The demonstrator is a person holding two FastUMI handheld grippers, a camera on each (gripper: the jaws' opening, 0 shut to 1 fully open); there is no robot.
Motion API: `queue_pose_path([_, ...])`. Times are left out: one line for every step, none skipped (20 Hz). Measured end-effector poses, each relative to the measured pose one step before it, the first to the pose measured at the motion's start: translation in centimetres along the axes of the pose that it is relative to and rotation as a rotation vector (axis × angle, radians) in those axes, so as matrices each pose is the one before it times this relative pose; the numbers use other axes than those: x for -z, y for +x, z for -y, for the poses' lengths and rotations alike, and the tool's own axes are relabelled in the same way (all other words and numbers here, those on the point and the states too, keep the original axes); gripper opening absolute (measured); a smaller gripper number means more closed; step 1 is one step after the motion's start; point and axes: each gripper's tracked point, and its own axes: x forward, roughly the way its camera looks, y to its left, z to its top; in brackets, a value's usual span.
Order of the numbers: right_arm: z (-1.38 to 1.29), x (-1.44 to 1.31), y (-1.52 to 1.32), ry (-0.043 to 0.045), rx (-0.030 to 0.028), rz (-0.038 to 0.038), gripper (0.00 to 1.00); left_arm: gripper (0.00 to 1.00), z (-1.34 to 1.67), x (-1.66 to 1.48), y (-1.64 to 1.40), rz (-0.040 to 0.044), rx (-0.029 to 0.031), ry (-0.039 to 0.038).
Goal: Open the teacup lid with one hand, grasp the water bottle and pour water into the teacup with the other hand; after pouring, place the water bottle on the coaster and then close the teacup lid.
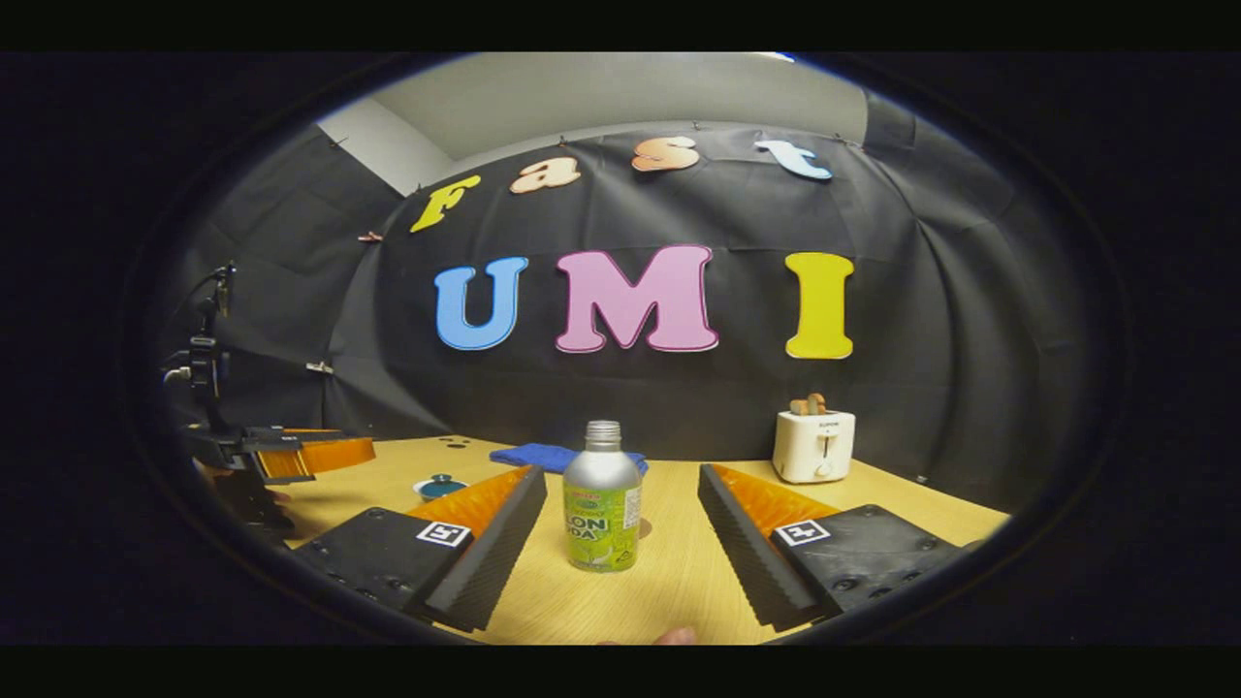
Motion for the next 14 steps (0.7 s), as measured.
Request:
queue_pose_path([-0.046,0.024,0.052,-0.00131,0.00017,-0.00220,0.98,0.95,-0.001,0.409,0.575,-0.00795,0.00085,0.00603])
queue_pose_path([-0.049,0.092,-0.011,-0.00092,-0.00116,-0.00166,0.98,0.94,-0.084,0.733,0.726,-0.01621,-0.00100,0.00846])
queue_pose_path([-0.049,0.190,-0.020,-0.00282,-0.00059,-0.00269,0.98,0.94,-0.086,0.721,0.671,-0.01948,-0.00388,0.00824])
queue_pose_path([0.040,0.078,-0.021,-0.00481,0.00198,-0.00007,0.98,0.94,-0.132,0.679,0.568,-0.01955,0.00049,0.00363])
queue_pose_path([0.145,-0.173,0.022,-0.00420,0.00504,0.00088,0.98,0.94,0.115,0.554,0.657,-0.02639,0.00602,0.00259])
queue_pose_path([0.080,-0.076,-0.012,-0.00245,0.00260,0.00289,0.96,0.94,0.079,0.509,0.661,-0.00914,0.00253,0.00528])
queue_pose_path([0.104,0.020,0.080,-0.00140,0.00316,0.00046,0.98,0.94,-0.081,-0.045,0.478,-0.01221,0.00095,0.00448])
queue_pose_path([0.137,-0.103,0.016,0.00074,0.00252,0.00030,0.98,0.94,-0.123,0.174,0.889,-0.02143,-0.00290,0.00816])
queue_pose_path([0.137,-0.137,0.035,0.00310,0.00103,0.00103,0.98,0.94,0.053,0.552,1.158,-0.02469,-0.00084,0.00857])
queue_pose_path([0.013,-0.009,0.054,0.00325,0.00015,0.00144,0.96,0.94,-0.026,0.322,0.767,-0.02697,-0.00224,0.01321])
queue_pose_path([0.020,-0.062,-0.051,0.00176,-0.00024,0.00209,0.96,0.94,0.010,0.418,0.797,-0.02600,-0.00538,0.01599])
queue_pose_path([0.074,0.050,-0.088,-0.00072,-0.00003,-0.00071,0.96,0.94,0.018,0.203,0.769,-0.02248,-0.00374,0.01659])
queue_pose_path([0.006,0.143,-0.079,-0.00170,0.00008,-0.00211,0.96,0.94,0.060,0.234,0.680,-0.02379,-0.00009,0.01322])
queue_pose_path([0.082,0.122,-0.008,0.00076,0.00042,-0.00157,0.98,0.94,0.114,0.130,0.597,-0.01475,0.00422,0.00993])
